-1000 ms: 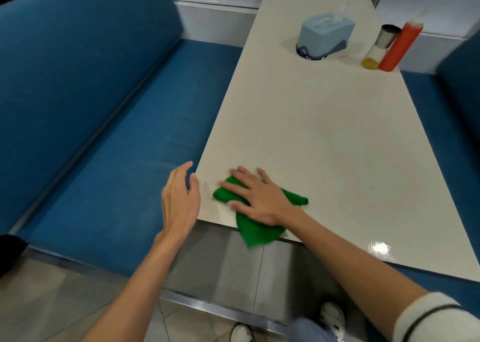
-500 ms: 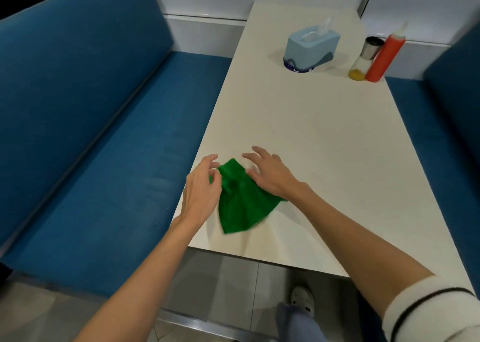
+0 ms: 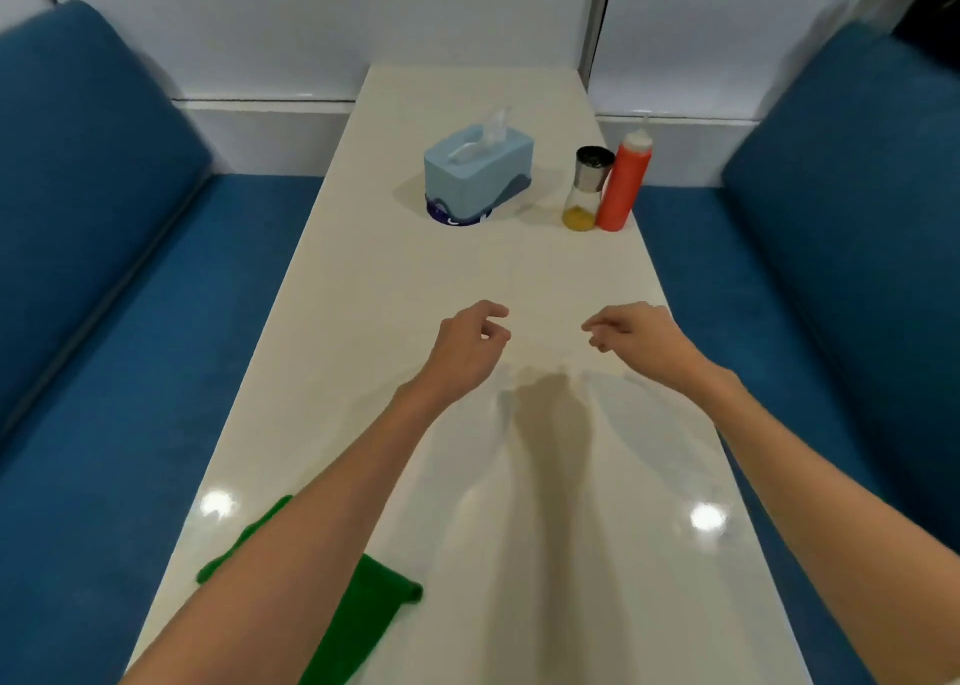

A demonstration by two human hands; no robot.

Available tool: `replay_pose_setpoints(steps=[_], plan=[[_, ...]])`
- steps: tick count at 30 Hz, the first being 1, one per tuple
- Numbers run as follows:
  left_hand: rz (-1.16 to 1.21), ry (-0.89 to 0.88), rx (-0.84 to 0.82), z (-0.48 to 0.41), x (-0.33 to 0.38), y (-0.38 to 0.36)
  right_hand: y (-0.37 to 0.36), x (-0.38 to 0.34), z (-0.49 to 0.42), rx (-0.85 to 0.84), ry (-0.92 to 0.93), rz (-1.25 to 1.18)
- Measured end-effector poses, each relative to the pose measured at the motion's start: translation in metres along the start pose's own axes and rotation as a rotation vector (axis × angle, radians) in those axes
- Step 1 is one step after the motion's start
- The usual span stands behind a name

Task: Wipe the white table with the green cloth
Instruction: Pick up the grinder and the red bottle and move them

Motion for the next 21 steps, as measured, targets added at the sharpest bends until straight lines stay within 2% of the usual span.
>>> replay_pose_setpoints(steps=[9, 16, 21], plan=[[0.007, 0.101, -0.043, -0.171, 0.094, -0.049, 0.109, 0.100, -0.113, 0.130, -0.230, -0.155], [0.042, 0.167, 0.027, -0.247, 0.112, -0.063, 0.116, 0.138, -0.182, 0.143, -0.319, -0.226], [0.126, 0.192, -0.025, -0.285, 0.114, -0.082, 0.107, 0.146, -0.215, 0.143, -0.296, -0.316]])
Point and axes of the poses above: each hand's wrist, its own z-axis away from the middle knuckle, its own y-axis out of the back of the hand, x = y × z, the point moved 6 cm from there along -z, towards the middle knuckle, and after that the axes turned 8 degrees about y, right-handed, at the moved point
